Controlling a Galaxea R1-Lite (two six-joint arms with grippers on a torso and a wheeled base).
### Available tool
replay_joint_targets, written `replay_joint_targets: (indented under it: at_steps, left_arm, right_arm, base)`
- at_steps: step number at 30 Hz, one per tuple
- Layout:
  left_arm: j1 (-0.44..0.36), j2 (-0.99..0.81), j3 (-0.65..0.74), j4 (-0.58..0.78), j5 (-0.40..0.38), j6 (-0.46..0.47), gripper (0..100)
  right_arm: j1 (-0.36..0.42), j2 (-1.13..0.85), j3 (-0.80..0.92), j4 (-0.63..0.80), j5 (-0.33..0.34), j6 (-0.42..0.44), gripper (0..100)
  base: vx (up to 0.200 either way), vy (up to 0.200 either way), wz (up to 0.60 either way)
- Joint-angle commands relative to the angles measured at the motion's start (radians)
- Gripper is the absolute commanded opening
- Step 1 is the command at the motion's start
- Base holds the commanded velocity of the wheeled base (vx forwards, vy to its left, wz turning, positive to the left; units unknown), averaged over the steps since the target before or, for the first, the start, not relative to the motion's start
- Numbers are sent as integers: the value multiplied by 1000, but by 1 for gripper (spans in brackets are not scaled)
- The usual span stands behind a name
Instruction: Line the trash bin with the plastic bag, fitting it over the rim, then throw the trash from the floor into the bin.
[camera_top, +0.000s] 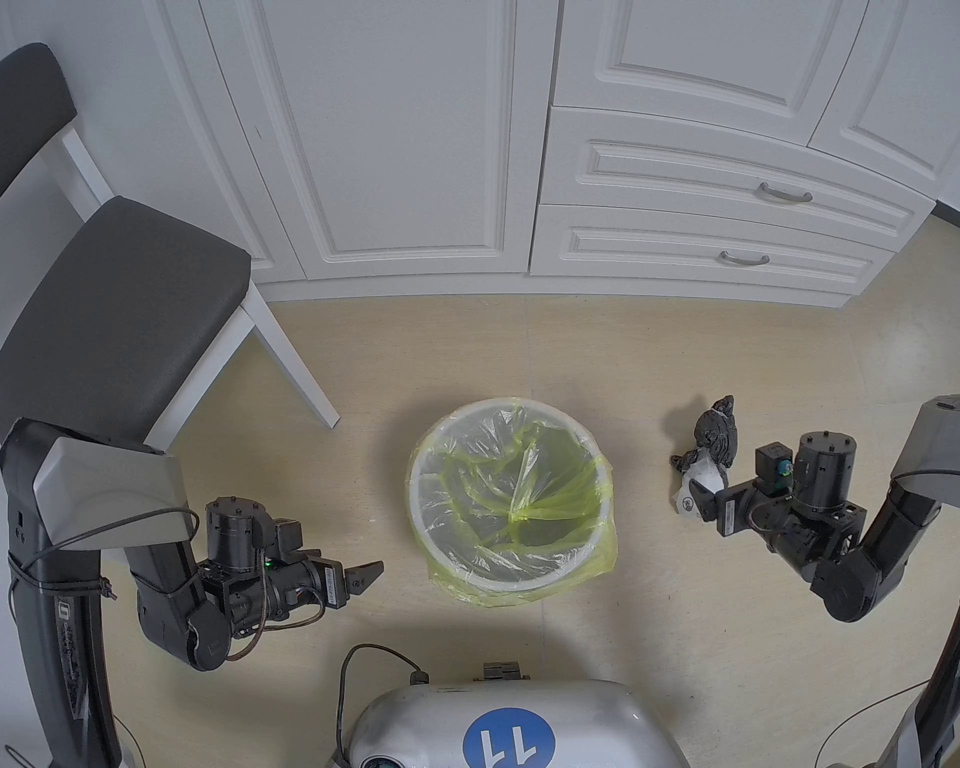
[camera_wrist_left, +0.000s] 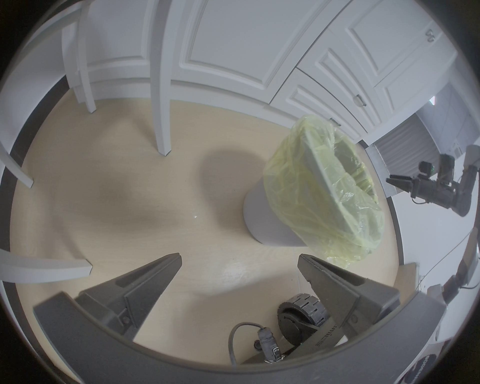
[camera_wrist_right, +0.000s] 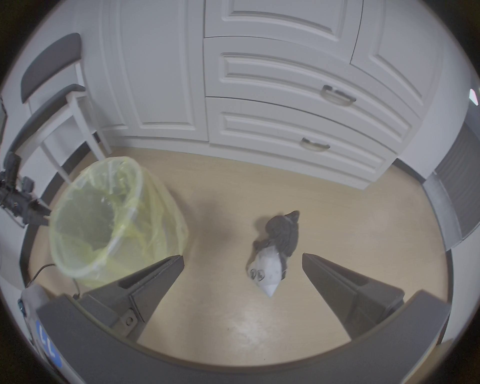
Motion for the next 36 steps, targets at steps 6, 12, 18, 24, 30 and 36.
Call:
replay_joint_targets:
  at_steps: [6, 12, 18, 24, 30, 36]
  left_arm:
    - [4, -17, 71, -117, -6, 27, 100]
    - [-32, -58, 67, -153, -1, -12, 100]
    - [-55, -78, 62, -228, -4, -95, 100]
    - [-82, -127, -30, -197, -4, -120, 100]
    - [-117, -164, -233, 128, 5, -123, 100]
    - [-149, -185, -458, 476, 43, -178, 100]
  right_arm:
    - [106, 38, -78, 116, -174, 3, 100]
    - [44, 63, 59, -37, -188, 79, 100]
    - [32, 49, 238, -210, -237, 85, 100]
    - [14, 56, 330, -290, -272, 93, 100]
    - [17, 47, 349, -290, -325, 113, 100]
    - [26, 55, 350, -290, -338, 113, 100]
  base:
    - [0, 0, 0]
    - [0, 0, 0]
    - [0, 0, 0]
    - [0, 0, 0]
    - [0, 0, 0]
    - [0, 0, 0]
